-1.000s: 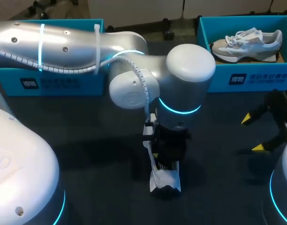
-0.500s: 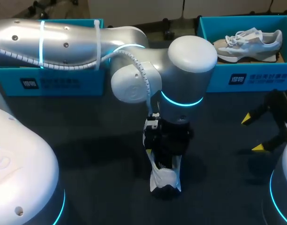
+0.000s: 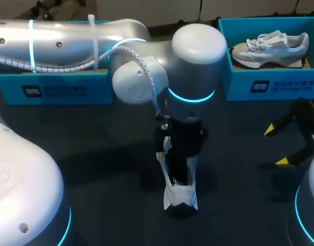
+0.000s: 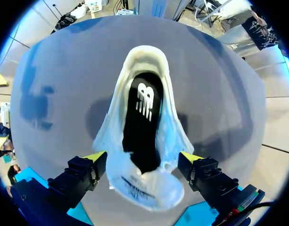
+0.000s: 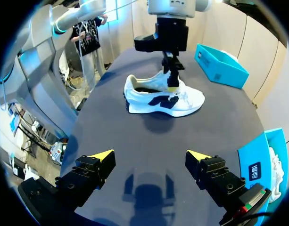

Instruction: Take the shoe out of the shoebox, open the shoe tongue, remove and reinsert the insole, then place the shoe into the shoebox

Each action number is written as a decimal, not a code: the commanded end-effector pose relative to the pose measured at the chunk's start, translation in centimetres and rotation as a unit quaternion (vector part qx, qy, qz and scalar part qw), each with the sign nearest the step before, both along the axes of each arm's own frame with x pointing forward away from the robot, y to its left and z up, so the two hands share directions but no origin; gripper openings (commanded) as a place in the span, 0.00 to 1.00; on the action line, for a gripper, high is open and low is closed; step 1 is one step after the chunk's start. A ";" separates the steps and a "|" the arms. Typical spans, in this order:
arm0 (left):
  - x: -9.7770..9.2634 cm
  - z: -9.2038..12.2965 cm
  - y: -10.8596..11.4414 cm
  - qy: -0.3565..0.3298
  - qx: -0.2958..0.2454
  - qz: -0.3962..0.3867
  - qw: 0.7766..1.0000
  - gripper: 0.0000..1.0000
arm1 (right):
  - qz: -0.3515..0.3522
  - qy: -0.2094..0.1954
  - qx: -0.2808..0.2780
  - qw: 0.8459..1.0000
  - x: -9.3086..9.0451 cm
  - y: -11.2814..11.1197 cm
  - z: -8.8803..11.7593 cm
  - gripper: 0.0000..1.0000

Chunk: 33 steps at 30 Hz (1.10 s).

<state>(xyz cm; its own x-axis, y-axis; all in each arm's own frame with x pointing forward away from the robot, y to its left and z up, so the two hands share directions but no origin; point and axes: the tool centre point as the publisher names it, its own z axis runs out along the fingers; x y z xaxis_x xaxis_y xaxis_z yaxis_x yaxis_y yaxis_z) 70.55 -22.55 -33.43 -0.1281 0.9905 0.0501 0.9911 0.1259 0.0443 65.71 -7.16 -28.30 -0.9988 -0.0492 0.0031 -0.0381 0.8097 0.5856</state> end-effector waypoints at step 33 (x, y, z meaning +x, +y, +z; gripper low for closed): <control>6.7 5.6 0.6 0.029 -0.051 -0.006 0.998 0.39 | -0.001 -0.001 -0.001 1.000 -0.1 0.0 0.0 1.00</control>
<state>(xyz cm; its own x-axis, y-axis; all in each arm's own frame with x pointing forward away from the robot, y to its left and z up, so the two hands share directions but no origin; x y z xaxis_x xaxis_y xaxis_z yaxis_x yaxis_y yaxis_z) 77.34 -22.05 -27.34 -0.1197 0.9922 -0.0353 0.9926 0.1188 -0.0269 65.71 -7.16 -28.30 -0.9988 -0.0493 0.0030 -0.0382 0.8097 0.5856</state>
